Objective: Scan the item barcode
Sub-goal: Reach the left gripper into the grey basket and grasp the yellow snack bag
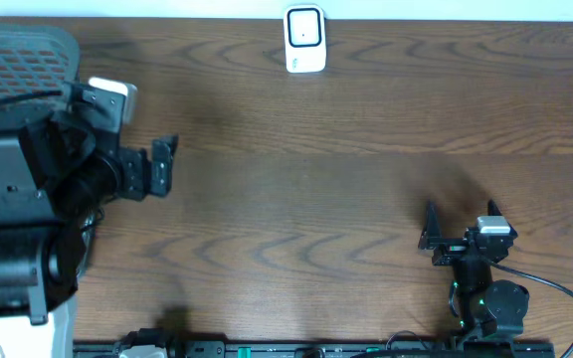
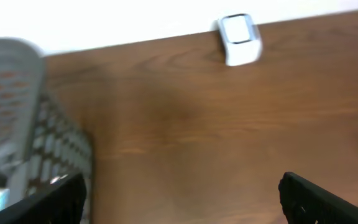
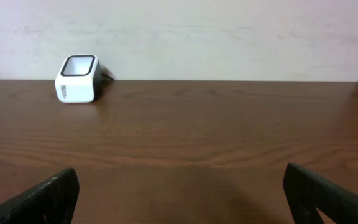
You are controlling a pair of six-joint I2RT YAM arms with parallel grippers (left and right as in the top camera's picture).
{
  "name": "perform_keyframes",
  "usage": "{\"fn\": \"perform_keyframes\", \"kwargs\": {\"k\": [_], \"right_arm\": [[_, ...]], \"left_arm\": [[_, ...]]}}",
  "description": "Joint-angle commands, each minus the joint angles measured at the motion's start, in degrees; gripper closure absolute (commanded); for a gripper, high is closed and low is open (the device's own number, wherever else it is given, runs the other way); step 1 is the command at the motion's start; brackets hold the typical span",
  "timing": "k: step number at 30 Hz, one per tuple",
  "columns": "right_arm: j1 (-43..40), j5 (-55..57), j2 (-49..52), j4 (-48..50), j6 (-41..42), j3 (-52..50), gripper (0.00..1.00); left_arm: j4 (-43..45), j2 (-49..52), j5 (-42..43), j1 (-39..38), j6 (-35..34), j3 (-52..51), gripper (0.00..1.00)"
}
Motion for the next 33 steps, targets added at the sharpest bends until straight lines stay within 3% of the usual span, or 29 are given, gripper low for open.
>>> {"fn": "perform_keyframes", "kwargs": {"k": [1, 8, 16, 25, 33], "right_arm": [[-0.28, -0.17, -0.24, -0.24, 0.20, -0.07, 0.01], [-0.28, -0.17, -0.24, -0.24, 0.20, -0.07, 0.01], [-0.28, -0.17, -0.24, -0.24, 0.20, -0.07, 0.01], [-0.28, -0.17, -0.24, -0.24, 0.20, -0.07, 0.01], [-0.28, -0.15, -0.24, -0.24, 0.20, -0.07, 0.01]], "left_arm": [[-0.26, 4.13, -10.40, 2.97, -5.81, 3.45, 0.02], [1.14, 11.54, -10.95, 17.27, -17.31, 8.85, 0.02], [2.86, 15.19, -15.47, 26.82, -17.35, 8.83, 0.03], [0.85, 22.47, -30.21, 29.97, -17.33, 6.54, 0.02], [0.85, 29.05, -34.25, 29.97, -14.93, 6.51, 0.02]]}}
